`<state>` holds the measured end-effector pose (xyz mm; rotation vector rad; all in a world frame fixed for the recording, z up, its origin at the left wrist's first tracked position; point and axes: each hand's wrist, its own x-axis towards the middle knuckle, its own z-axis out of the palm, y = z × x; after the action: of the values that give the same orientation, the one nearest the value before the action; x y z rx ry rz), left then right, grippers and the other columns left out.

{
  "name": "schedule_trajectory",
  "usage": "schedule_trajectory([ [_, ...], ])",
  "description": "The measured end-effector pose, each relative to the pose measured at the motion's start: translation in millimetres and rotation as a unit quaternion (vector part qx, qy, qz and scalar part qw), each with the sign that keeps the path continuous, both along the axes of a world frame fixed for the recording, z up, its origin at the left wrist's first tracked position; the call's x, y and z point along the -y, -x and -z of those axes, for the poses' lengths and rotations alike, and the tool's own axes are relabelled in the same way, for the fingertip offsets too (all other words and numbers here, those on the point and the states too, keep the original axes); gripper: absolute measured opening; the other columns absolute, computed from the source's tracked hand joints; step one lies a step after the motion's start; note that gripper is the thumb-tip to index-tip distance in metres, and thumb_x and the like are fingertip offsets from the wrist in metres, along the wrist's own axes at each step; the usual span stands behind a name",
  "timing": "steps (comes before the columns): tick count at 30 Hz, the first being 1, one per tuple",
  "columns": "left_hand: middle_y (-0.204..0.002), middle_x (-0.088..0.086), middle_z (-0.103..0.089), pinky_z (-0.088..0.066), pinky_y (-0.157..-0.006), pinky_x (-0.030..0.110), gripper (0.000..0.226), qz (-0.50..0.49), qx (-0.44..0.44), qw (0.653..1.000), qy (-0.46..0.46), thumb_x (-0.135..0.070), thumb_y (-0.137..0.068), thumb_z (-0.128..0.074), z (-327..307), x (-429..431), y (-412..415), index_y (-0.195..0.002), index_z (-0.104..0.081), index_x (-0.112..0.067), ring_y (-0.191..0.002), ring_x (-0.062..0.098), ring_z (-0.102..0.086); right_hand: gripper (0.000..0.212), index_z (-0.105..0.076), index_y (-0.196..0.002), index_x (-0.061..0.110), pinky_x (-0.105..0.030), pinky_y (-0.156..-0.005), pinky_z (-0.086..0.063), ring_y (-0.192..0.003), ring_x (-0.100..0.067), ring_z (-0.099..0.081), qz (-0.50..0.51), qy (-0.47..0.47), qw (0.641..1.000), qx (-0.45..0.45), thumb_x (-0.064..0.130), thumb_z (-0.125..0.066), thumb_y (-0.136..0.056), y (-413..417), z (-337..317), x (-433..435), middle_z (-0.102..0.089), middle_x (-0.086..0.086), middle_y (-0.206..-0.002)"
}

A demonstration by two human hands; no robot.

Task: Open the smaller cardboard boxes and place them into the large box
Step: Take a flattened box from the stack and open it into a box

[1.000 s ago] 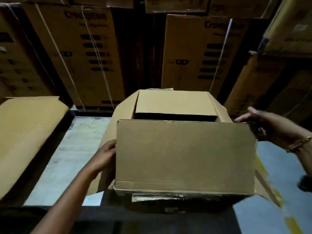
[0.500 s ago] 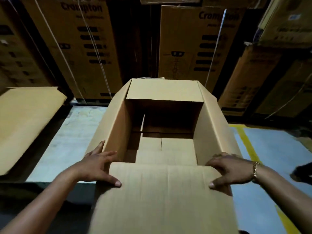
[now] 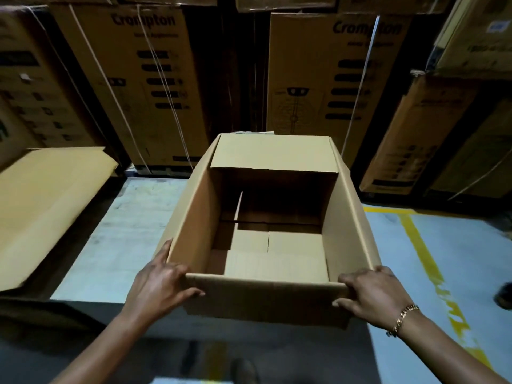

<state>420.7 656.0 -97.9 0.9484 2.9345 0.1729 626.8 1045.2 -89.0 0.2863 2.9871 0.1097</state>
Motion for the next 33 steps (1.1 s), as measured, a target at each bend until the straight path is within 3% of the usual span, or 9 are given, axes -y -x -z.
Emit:
schedule_trajectory([
  [5, -0.169, 0.012, -0.009, -0.042, -0.112, 0.038, 0.071, -0.009, 0.065, 0.997, 0.036, -0.093, -0.064, -0.043, -14, -5, 0, -0.109, -0.068, -0.044, -0.138, 0.025, -0.048, 0.044, -0.05, -0.091, 0.036, -0.046, -0.106, -0.023, -0.112, -0.011, -0.061, 0.037, 0.023, 0.997, 0.057, 0.077, -0.046, -0.076, 3, -8, 6, -0.069, 0.008, -0.099],
  [9, -0.165, -0.014, 0.007, 0.006, -0.12, 0.037, 0.077, 0.023, 0.149, 0.986, 0.076, -0.086, -0.08, -0.045, -30, -9, 14, -0.147, -0.04, -0.048, -0.15, 0.015, 0.02, 0.068, -0.051, -0.082, 0.037, -0.054, -0.114, 0.002, -0.111, 0.003, -0.052, 0.05, 0.069, 0.986, 0.143, 0.096, -0.02, -0.071, 21, -21, 5, -0.06, 0.016, -0.084],
  [11, -0.163, -0.028, 0.004, 0.011, -0.121, 0.042, 0.093, 0.052, 0.191, 0.978, 0.067, -0.101, -0.068, -0.024, -32, -10, 31, -0.145, -0.041, -0.053, -0.145, 0.01, 0.032, 0.085, -0.057, -0.085, 0.038, -0.049, -0.115, 0.0, -0.104, 0.011, -0.048, 0.058, 0.12, 0.985, 0.106, 0.1, -0.001, -0.066, 45, -34, -4, -0.062, 0.02, -0.086],
  [14, -0.159, -0.031, 0.008, 0.0, -0.123, 0.046, 0.093, 0.012, 0.211, 0.977, 0.003, -0.107, -0.055, -0.013, -29, -23, 69, -0.133, -0.039, -0.063, -0.15, 0.005, 0.02, 0.102, -0.059, -0.115, 0.041, -0.045, -0.116, -0.01, -0.121, 0.005, -0.048, 0.066, 0.095, 0.992, 0.057, 0.096, 0.009, -0.063, 100, -36, -26, -0.063, 0.024, -0.117],
  [17, -0.162, -0.024, 0.01, -0.012, -0.124, 0.049, 0.099, 0.003, 0.16, 0.986, -0.049, -0.104, -0.059, -0.021, -19, -62, 118, -0.143, -0.037, -0.054, -0.154, 0.011, 0.007, 0.082, -0.04, -0.147, 0.035, -0.044, -0.118, -0.017, -0.14, -0.014, -0.039, 0.075, 0.078, 0.991, 0.077, 0.084, -0.024, -0.082, 173, -15, -42, -0.046, 0.01, -0.151],
  [20, -0.168, -0.011, 0.014, -0.017, -0.123, 0.052, 0.078, -0.018, 0.125, 0.99, -0.055, -0.076, -0.085, -0.051, -9, -109, 171, -0.153, -0.031, -0.043, -0.156, 0.021, 0.004, 0.092, -0.015, -0.159, 0.023, -0.043, -0.119, -0.025, -0.149, -0.027, -0.027, 0.163, 0.209, 0.958, 0.108, 0.071, -0.047, -0.088, 242, 13, -52, -0.022, -0.003, -0.166],
  [23, -0.17, 0.0, 0.006, -0.025, -0.122, 0.051, 0.077, -0.052, 0.114, 0.987, -0.097, -0.054, -0.093, -0.061, -5, -142, 218, -0.158, -0.026, -0.032, -0.155, 0.027, -0.009, 0.085, -0.027, -0.152, 0.013, -0.044, -0.112, -0.034, -0.143, -0.033, -0.034, 0.252, 0.251, 0.934, 0.025, 0.068, -0.047, -0.091, 287, 26, -70, -0.033, -0.015, -0.157],
  [29, -0.17, 0.007, -0.003, -0.032, -0.119, 0.047, 0.089, -0.059, 0.12, 0.982, -0.136, -0.043, -0.089, -0.069, -4, -186, 318, -0.16, -0.017, -0.028, -0.152, 0.033, -0.024, 0.055, -0.068, -0.1, 0.006, -0.042, -0.094, -0.041, -0.111, -0.038, -0.06, 0.255, 0.068, 0.958, -0.117, 0.057, -0.049, -0.093, 324, -17, -116, -0.069, -0.02, -0.112],
  [33, -0.17, 0.008, 0.002, -0.034, -0.117, 0.043, 0.09, -0.026, 0.087, 0.987, -0.131, -0.041, -0.09, -0.07, -22, -235, 357, -0.161, -0.016, -0.027, -0.149, 0.034, -0.03, 0.053, -0.067, -0.114, 0.009, -0.046, -0.102, -0.041, -0.124, -0.038, -0.051, 0.254, 0.022, 0.962, -0.102, 0.053, -0.05, -0.09, 355, -29, -163, -0.06, -0.021, -0.13],
])
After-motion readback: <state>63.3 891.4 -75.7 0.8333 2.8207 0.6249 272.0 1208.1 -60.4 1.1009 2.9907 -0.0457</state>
